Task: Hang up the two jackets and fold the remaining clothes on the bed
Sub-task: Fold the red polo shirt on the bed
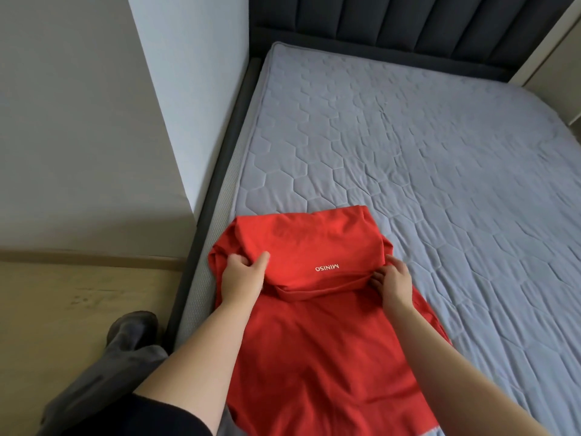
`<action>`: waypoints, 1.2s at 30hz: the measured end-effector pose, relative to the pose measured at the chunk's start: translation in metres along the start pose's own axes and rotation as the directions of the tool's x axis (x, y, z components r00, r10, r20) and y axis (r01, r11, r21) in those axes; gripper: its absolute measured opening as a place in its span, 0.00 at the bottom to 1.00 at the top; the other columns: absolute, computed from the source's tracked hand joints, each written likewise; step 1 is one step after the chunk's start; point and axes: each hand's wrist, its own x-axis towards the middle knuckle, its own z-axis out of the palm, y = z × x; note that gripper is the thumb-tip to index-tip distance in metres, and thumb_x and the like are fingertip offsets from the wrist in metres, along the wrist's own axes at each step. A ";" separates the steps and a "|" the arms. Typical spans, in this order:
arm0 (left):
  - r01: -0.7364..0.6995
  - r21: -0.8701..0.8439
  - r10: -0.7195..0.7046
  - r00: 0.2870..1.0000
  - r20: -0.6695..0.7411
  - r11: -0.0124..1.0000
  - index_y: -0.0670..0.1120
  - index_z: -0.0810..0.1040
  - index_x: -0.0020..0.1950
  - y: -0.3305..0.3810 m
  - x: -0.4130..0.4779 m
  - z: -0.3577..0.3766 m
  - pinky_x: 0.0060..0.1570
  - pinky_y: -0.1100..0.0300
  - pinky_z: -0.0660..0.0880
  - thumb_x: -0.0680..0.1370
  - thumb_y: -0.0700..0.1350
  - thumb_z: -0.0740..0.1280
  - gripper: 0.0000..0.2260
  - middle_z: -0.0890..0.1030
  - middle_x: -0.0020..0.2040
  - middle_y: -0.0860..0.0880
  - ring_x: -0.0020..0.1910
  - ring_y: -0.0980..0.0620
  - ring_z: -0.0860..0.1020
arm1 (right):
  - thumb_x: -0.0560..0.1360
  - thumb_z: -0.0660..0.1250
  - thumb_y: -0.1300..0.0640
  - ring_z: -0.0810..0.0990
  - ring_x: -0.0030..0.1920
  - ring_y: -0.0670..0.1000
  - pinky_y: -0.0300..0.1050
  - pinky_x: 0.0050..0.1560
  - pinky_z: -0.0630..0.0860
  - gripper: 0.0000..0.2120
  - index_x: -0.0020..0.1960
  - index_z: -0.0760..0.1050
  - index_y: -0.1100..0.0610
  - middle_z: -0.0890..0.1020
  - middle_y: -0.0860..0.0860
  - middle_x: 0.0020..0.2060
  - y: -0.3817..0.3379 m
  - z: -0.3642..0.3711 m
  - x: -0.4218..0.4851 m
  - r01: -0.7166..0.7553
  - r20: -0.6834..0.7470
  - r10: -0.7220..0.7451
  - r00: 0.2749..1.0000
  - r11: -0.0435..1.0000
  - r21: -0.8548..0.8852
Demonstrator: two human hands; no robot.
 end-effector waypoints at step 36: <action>-0.531 0.821 0.567 0.750 0.340 0.211 0.53 0.75 0.57 -0.024 0.015 0.019 0.52 0.55 0.65 0.70 0.61 0.69 0.20 0.72 0.56 0.52 0.57 0.50 0.70 | 0.81 0.53 0.50 0.46 0.77 0.50 0.63 0.72 0.41 0.26 0.77 0.52 0.51 0.50 0.48 0.77 0.039 0.015 0.003 0.459 0.466 -0.336 0.818 -0.107 -0.882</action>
